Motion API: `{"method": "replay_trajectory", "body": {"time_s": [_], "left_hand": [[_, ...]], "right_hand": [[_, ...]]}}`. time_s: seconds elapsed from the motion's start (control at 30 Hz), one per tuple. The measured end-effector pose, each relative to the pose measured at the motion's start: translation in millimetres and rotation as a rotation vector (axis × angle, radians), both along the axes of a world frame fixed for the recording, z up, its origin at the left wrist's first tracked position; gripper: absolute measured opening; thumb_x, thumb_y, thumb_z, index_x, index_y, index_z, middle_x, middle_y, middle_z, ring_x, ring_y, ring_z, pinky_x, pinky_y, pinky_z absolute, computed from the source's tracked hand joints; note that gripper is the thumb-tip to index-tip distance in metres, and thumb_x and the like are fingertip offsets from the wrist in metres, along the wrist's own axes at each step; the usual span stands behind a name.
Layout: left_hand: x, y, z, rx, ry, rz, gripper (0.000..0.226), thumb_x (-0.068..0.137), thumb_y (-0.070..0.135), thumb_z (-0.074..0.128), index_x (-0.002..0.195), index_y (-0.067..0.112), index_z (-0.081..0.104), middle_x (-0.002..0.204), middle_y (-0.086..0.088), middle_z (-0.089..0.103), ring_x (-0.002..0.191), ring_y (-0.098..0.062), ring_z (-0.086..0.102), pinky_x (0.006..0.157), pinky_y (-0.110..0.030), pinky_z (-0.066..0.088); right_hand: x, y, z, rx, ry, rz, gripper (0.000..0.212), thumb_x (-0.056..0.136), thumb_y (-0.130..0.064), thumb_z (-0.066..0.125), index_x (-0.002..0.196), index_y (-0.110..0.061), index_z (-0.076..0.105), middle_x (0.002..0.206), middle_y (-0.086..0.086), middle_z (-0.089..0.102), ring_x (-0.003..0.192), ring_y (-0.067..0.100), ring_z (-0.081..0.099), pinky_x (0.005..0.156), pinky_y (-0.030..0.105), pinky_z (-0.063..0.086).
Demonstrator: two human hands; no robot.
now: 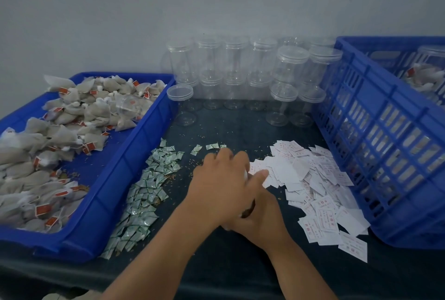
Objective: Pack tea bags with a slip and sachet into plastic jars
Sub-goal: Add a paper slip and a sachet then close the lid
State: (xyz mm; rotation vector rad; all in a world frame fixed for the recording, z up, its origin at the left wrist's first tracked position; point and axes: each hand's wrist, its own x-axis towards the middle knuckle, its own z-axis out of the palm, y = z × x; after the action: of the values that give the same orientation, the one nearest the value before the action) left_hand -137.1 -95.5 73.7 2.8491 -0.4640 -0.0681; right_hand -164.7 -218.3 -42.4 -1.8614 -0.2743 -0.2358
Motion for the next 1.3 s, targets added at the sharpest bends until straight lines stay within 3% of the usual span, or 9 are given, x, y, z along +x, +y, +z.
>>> {"method": "replay_trajectory", "body": {"time_s": [0.13, 0.23, 0.37, 0.5, 0.6, 0.7, 0.87, 1.03, 1.3], "left_hand": [[3.9, 15.3, 0.3, -0.290, -0.006, -0.266, 0.046, 0.089, 0.077, 0.053, 0.085, 0.034, 0.068, 0.103, 0.018, 0.064, 0.100, -0.004, 0.061, 0.090, -0.033, 0.051], [8.1, 31.2, 5.3, -0.566, 0.130, -0.331, 0.019, 0.095, 0.051, 0.070, 0.097, 0.034, 0.079, 0.116, 0.019, 0.070, 0.114, -0.001, 0.064, 0.097, -0.018, 0.047], [7.5, 34.1, -3.7, -0.344, 0.035, -0.042, 0.054, 0.095, 0.058, 0.060, 0.145, 0.040, 0.051, 0.148, 0.020, 0.049, 0.133, -0.004, 0.046, 0.106, -0.027, 0.041], [3.5, 18.0, -16.5, -0.526, 0.039, 0.071, 0.044, 0.082, 0.071, 0.068, 0.117, 0.045, 0.062, 0.120, 0.028, 0.060, 0.112, 0.008, 0.054, 0.090, -0.020, 0.045], [7.2, 22.6, -14.1, -0.619, 0.033, -0.021, 0.026, 0.079, 0.053, 0.078, 0.102, 0.047, 0.069, 0.110, 0.034, 0.064, 0.107, 0.015, 0.057, 0.083, -0.012, 0.043], [13.0, 35.0, -13.9, -0.642, 0.100, -0.116, 0.036, 0.079, 0.045, 0.079, 0.113, 0.049, 0.069, 0.117, 0.034, 0.064, 0.113, 0.012, 0.058, 0.090, -0.017, 0.047], [9.6, 26.7, -23.0, -0.693, 0.069, 0.096, 0.078, 0.058, 0.080, 0.073, 0.129, 0.054, 0.053, 0.124, 0.031, 0.059, 0.117, 0.012, 0.054, 0.093, -0.017, 0.046], [14.3, 23.4, -33.4, -0.857, 0.126, 0.077, 0.061, 0.059, 0.054, 0.083, 0.115, 0.053, 0.058, 0.115, 0.028, 0.066, 0.114, 0.011, 0.059, 0.091, -0.017, 0.047], [18.1, 40.6, -39.9, -0.837, 0.153, -0.142, 0.091, 0.069, 0.039, 0.090, 0.147, 0.050, 0.045, 0.126, 0.026, 0.068, 0.121, 0.005, 0.062, 0.097, -0.016, 0.049]], "right_hand": [[-1.4, -8.3, 2.6, 0.165, 0.074, 0.079, 0.041, 0.080, -0.028, 0.091, 0.115, -0.033, 0.072, 0.109, -0.002, 0.080, 0.106, 0.020, 0.077, 0.086, 0.037, 0.063], [-2.0, -4.3, 2.9, 0.161, 0.059, 0.060, 0.049, 0.075, -0.032, 0.092, 0.119, -0.031, 0.069, 0.109, 0.001, 0.079, 0.105, 0.022, 0.076, 0.089, 0.042, 0.063], [-2.1, 5.5, 3.7, 0.043, -0.026, -0.085, 0.044, 0.077, -0.029, 0.084, 0.113, -0.037, 0.062, 0.098, -0.009, 0.075, 0.089, 0.012, 0.073, 0.074, 0.022, 0.057], [-3.5, 3.0, 2.4, 0.045, 0.010, -0.041, 0.051, 0.076, -0.039, 0.088, 0.120, -0.045, 0.062, 0.105, -0.013, 0.079, 0.099, 0.011, 0.076, 0.078, 0.022, 0.058], [-3.9, -5.6, 5.7, 0.155, 0.039, 0.028, 0.052, 0.074, -0.032, 0.092, 0.117, -0.046, 0.066, 0.109, -0.006, 0.080, 0.101, 0.013, 0.077, 0.081, 0.020, 0.058], [-0.7, -5.3, 6.8, 0.129, 0.053, 0.012, 0.050, 0.073, -0.030, 0.092, 0.115, -0.043, 0.067, 0.108, -0.008, 0.079, 0.101, 0.013, 0.076, 0.081, 0.018, 0.056], [-3.5, 4.9, 6.3, 0.077, -0.030, -0.092, 0.048, 0.075, -0.040, 0.090, 0.111, -0.050, 0.061, 0.104, -0.018, 0.078, 0.095, 0.004, 0.076, 0.075, 0.010, 0.054], [-1.5, -3.9, 3.8, 0.056, 0.017, -0.110, 0.049, 0.066, -0.042, 0.093, 0.107, -0.047, 0.066, 0.101, -0.016, 0.078, 0.093, 0.005, 0.076, 0.073, 0.012, 0.055], [2.4, -5.7, 0.8, 0.051, 0.113, 0.001, 0.058, 0.069, -0.031, 0.093, 0.120, -0.044, 0.067, 0.114, -0.011, 0.079, 0.107, 0.010, 0.076, 0.083, 0.021, 0.059]]}}
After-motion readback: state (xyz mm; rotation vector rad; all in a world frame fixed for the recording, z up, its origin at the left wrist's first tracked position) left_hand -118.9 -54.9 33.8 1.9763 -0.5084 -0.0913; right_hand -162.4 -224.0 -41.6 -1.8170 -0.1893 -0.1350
